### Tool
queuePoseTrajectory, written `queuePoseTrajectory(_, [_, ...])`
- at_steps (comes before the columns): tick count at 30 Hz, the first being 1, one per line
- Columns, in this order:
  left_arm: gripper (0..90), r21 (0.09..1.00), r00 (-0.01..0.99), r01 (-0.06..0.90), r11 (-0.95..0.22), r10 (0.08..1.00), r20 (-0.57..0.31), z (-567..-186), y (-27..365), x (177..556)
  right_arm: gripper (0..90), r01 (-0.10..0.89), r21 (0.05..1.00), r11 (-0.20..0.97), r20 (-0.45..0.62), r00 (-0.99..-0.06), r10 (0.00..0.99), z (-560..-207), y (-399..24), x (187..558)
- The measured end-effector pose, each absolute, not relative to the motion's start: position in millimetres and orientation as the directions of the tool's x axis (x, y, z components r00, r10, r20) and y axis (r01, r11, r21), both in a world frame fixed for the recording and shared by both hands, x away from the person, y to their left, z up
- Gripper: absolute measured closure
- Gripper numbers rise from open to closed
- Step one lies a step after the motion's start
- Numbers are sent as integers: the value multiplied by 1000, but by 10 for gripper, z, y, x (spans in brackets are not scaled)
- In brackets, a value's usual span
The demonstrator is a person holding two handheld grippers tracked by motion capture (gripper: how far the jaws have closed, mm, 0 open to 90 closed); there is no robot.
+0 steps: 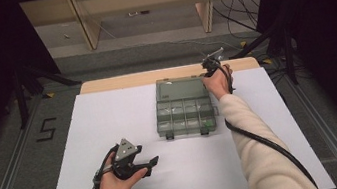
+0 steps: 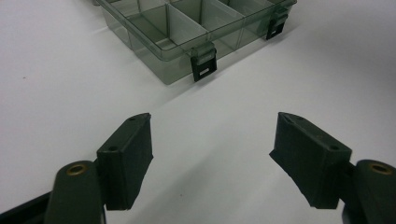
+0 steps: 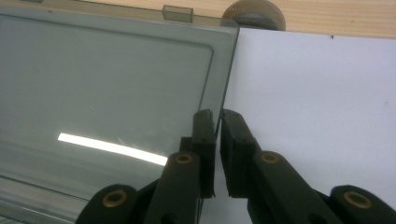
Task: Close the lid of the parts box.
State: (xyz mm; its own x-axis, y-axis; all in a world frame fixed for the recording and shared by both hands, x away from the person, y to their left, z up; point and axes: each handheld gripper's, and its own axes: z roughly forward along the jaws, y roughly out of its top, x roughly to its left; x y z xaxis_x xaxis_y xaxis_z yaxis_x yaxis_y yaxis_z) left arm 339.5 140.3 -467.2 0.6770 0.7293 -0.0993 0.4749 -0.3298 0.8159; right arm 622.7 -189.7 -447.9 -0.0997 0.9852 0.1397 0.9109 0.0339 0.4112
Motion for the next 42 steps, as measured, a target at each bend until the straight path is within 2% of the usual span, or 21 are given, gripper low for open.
queuePoseTrajectory(3, [279, 814, 677, 475, -334, 729, -96, -4674, 1403, 3398, 866, 913, 407, 11, 143, -76, 987, -4471, -1881, 6222])
queuePoseTrajectory(5, [279, 820, 671, 477, -315, 734, -108, -4677, 1395, 3397, 873, 885, 460, 75, 101, -136, 986, -4506, -1930, 6225])
queuePoseTrajectory(6, [279, 818, 663, 487, -304, 739, -120, -4680, 1392, 3394, 876, 911, 412, -18, 152, -49, 987, -4469, -1867, 6213])
queuePoseTrajectory(8, [279, 814, 674, 478, -330, 732, -100, -4679, 1414, 3410, 883, 905, 424, -32, 149, -35, 988, -4470, -1863, 6202])
queuePoseTrajectory(12, [279, 818, 663, 486, -307, 740, -116, -4698, 1419, 3442, 890, 892, 450, -49, 155, -24, 988, -4451, -1848, 6176])
queuePoseTrajectory(14, [280, 820, 657, 489, -296, 743, -123, -4701, 1425, 3458, 891, 873, 488, -11, 131, -61, 989, -4459, -1865, 6168])
queuePoseTrajectory(22, [294, 821, 628, 505, -269, 766, -135, -4649, 1492, 3655, 893, 847, 530, -29, 150, -60, 987, -4430, -1876, 6101])
queuePoseTrajectory(25, [312, 825, 602, 508, -247, 787, -135, -4588, 1502, 3818, 893, 840, 542, -34, 158, -62, 986, -4417, -1883, 6061])
queuePoseTrajectory(29, [349, 826, 564, 536, -173, 801, -199, -4484, 1482, 4121, 892, 829, 559, -32, 166, -74, 983, -4408, -1901, 6018])
queuePoseTrajectory(33, [379, 817, 538, 551, -172, 821, -190, -4365, 1438, 4487, 892, 816, 577, -31, 163, -78, 984, -4404, -1909, 5985])
queuePoseTrajectory(34, [391, 808, 545, 553, -202, 821, -167, -4341, 1433, 4583, 892, 816, 578, -17, 155, -90, 984, -4397, -1921, 5980])
queuePoseTrajectory(42, [460, 729, 487, 656, -194, 847, -212, -4335, 1255, 5242, 891, 791, 610, -48, 191, -88, 978, -4376, -1930, 5900])
